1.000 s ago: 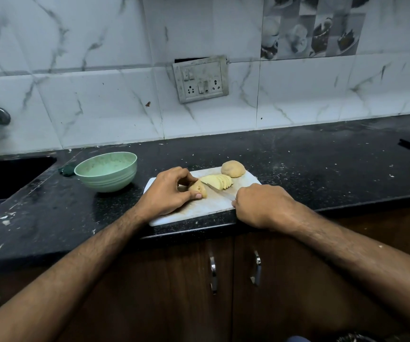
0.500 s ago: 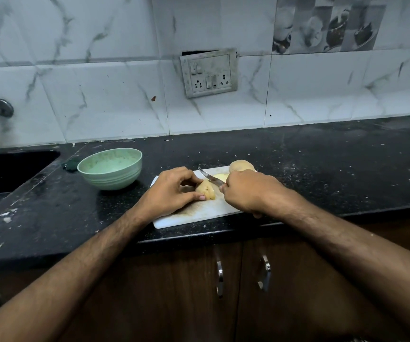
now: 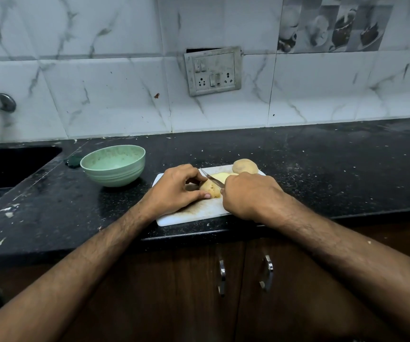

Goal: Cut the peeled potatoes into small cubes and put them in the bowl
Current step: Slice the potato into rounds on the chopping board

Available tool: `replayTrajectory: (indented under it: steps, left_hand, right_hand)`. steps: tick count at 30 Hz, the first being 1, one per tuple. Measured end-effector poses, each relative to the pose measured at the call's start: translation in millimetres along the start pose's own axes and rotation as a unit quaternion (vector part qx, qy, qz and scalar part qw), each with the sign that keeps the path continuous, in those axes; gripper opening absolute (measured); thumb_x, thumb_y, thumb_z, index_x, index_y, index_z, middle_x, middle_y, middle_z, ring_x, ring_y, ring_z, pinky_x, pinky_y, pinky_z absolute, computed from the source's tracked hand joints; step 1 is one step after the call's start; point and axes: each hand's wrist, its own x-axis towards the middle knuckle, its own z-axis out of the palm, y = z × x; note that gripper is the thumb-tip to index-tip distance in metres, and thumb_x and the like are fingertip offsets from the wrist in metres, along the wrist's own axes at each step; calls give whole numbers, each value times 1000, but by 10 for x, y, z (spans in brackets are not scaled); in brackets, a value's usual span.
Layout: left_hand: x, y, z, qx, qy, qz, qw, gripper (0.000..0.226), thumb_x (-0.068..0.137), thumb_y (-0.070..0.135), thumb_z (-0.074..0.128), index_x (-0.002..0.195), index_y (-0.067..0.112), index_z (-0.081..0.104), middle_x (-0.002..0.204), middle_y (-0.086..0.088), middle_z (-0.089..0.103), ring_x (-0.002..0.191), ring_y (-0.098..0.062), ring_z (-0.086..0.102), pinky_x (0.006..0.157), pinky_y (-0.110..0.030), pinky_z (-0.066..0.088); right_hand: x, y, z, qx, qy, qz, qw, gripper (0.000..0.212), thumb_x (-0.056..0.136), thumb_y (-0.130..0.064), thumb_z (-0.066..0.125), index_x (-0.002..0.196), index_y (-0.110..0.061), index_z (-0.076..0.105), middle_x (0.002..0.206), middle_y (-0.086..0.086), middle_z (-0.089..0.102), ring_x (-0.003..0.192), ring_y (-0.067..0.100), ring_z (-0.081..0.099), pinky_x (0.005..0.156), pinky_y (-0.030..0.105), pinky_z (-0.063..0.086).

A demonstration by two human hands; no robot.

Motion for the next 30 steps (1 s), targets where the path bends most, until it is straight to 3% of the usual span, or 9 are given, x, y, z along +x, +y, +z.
replayTrajectory:
  steps: [6, 13, 15, 19, 21, 24, 30]
  left_hand:
    - [28, -13, -3, -8, -1, -1, 1000, 32, 73, 37, 89, 94, 16, 76, 89, 10, 69, 86, 3, 62, 76, -8, 42]
    - [13, -33, -4, -10, 0, 9, 1000, 31, 75, 33, 89, 98, 15, 78, 92, 10, 71, 89, -1, 66, 81, -15, 49]
    - [7, -35, -5, -4, -1, 12, 1000, 32, 75, 34, 88, 99, 15, 78, 94, 8, 72, 89, -3, 66, 82, -15, 48]
    - [-12, -16, -8, 8, -1, 13, 1000, 34, 76, 36, 88, 101, 15, 77, 95, 7, 72, 90, -4, 67, 81, -15, 49]
    - [-19, -8, -6, 12, 1, 12, 1000, 35, 76, 36, 87, 101, 15, 77, 95, 6, 72, 90, -3, 66, 81, -14, 48]
    - [-13, -8, -3, 13, 3, 7, 1000, 34, 75, 36, 88, 100, 15, 77, 94, 7, 72, 90, -2, 65, 81, -10, 45]
    - [-11, 3, -7, 8, 7, -2, 1000, 33, 74, 36, 89, 98, 17, 78, 93, 9, 71, 89, -2, 66, 81, -10, 45]
  right_hand:
    - [-22, -64, 38, 7, -12, 3, 1000, 29, 94, -18, 42, 121, -14, 54, 122, 8, 59, 109, 28, 57, 81, 38, 44]
    - [217, -139, 132, 13, -58, 3, 998, 35, 94, -21, 43, 128, -15, 50, 124, 6, 57, 114, 29, 55, 78, 38, 42]
    - [240, -133, 143, 13, -62, -4, 998, 34, 94, -20, 42, 127, -15, 51, 121, 6, 58, 106, 26, 56, 76, 37, 41]
    - [203, -113, 91, 25, -73, -12, 997, 28, 94, -17, 41, 120, -14, 50, 99, 4, 48, 59, 17, 39, 68, 34, 38]
    - [168, -100, 79, 24, -75, -15, 997, 18, 95, -17, 41, 112, -16, 48, 90, 2, 46, 56, 16, 38, 63, 33, 38]
    - [35, -15, 106, 26, -78, -22, 996, 5, 98, -22, 41, 100, -17, 41, 89, 1, 47, 64, 18, 47, 68, 35, 41]
    - [-308, 188, 156, 26, -81, -36, 996, 11, 100, -32, 42, 96, -22, 40, 101, 5, 54, 86, 24, 49, 75, 36, 40]
